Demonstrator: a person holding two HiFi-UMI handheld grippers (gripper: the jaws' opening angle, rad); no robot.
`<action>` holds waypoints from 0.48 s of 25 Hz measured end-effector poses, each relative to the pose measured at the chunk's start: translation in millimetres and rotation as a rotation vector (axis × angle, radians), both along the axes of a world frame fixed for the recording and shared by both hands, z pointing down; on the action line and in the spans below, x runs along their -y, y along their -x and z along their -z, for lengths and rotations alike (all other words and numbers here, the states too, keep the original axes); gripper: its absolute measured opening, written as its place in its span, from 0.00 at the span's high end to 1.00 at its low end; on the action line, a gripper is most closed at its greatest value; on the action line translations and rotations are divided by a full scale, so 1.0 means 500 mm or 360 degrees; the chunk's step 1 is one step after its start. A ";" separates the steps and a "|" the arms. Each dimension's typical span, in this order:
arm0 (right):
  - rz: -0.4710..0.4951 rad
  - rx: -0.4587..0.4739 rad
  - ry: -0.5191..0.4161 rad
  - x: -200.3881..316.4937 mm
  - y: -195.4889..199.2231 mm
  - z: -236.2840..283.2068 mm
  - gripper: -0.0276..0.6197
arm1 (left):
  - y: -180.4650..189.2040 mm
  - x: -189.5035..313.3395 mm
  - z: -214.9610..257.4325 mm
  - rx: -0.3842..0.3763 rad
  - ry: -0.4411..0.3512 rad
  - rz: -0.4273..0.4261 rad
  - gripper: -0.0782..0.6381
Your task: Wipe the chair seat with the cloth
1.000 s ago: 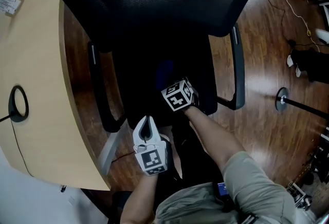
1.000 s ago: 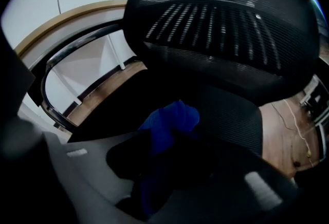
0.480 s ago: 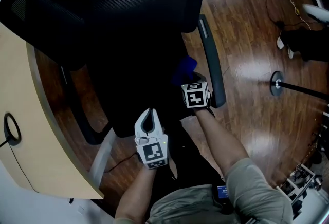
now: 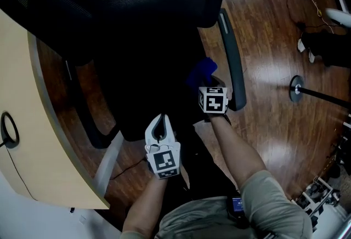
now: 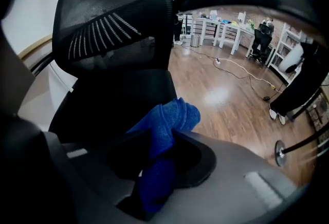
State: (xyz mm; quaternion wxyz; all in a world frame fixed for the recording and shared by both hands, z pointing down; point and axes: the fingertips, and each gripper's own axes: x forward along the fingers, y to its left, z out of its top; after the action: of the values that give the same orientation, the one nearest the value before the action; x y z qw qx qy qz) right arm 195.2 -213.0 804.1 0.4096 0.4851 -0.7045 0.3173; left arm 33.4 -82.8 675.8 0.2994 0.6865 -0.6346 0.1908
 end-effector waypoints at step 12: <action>0.0742 0.0335 -0.0138 -0.213 0.444 0.114 0.82 | 0.211 -0.221 0.020 0.0069 0.0028 0.0249 0.88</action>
State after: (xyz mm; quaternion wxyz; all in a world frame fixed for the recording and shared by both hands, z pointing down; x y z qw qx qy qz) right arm -26.8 -106.2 747.2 0.3751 0.2909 -0.8489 0.2325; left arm -72.0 27.7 665.8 0.3056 0.6279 -0.6909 0.1873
